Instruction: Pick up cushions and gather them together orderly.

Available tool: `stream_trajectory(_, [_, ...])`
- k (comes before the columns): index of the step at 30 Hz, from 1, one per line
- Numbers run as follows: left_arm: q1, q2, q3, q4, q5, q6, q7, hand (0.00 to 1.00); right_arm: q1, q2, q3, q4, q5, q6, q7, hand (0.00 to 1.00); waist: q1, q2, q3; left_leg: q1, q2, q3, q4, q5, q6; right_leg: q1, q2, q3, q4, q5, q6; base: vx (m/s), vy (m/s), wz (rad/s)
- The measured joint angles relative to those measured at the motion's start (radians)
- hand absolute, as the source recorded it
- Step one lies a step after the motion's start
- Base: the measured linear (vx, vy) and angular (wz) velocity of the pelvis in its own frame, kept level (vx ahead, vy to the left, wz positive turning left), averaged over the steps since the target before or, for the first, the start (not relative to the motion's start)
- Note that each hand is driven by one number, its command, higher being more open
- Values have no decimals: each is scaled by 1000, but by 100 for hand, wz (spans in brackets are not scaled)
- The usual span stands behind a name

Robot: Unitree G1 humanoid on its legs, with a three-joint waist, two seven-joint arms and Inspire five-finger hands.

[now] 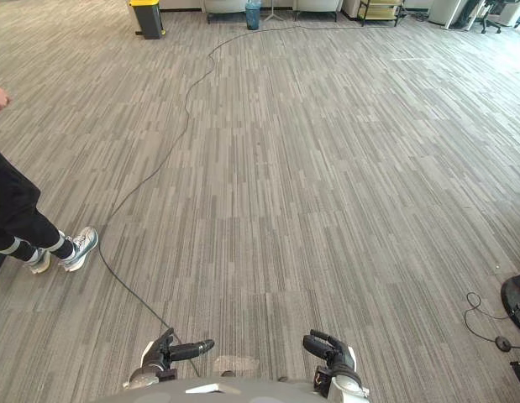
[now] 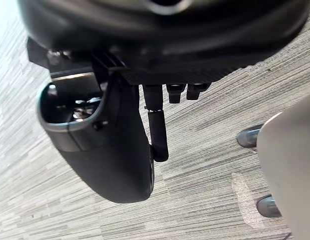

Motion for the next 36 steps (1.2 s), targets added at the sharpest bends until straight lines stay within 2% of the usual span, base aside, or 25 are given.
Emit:
stream_trajectory(6, [-5, -4, 16, 7, 6, 11, 0, 100, -5, -2, -40, 16, 0, 8, 1, 100, 0, -1, 2, 0, 0, 0, 0, -1, -2, 0, 0, 0, -1, 0, 0, 0, 0, 0])
stream_trajectory(36, [-27, -3, 14, 16, 37, 43, -45, 100, -34, -8, -63, 34, -35, 47, 33, 100, -3, 6, 26, 26, 13, 33, 0, -14, -18, 16, 12, 26, -3, -5, -8, -3, -3, -3])
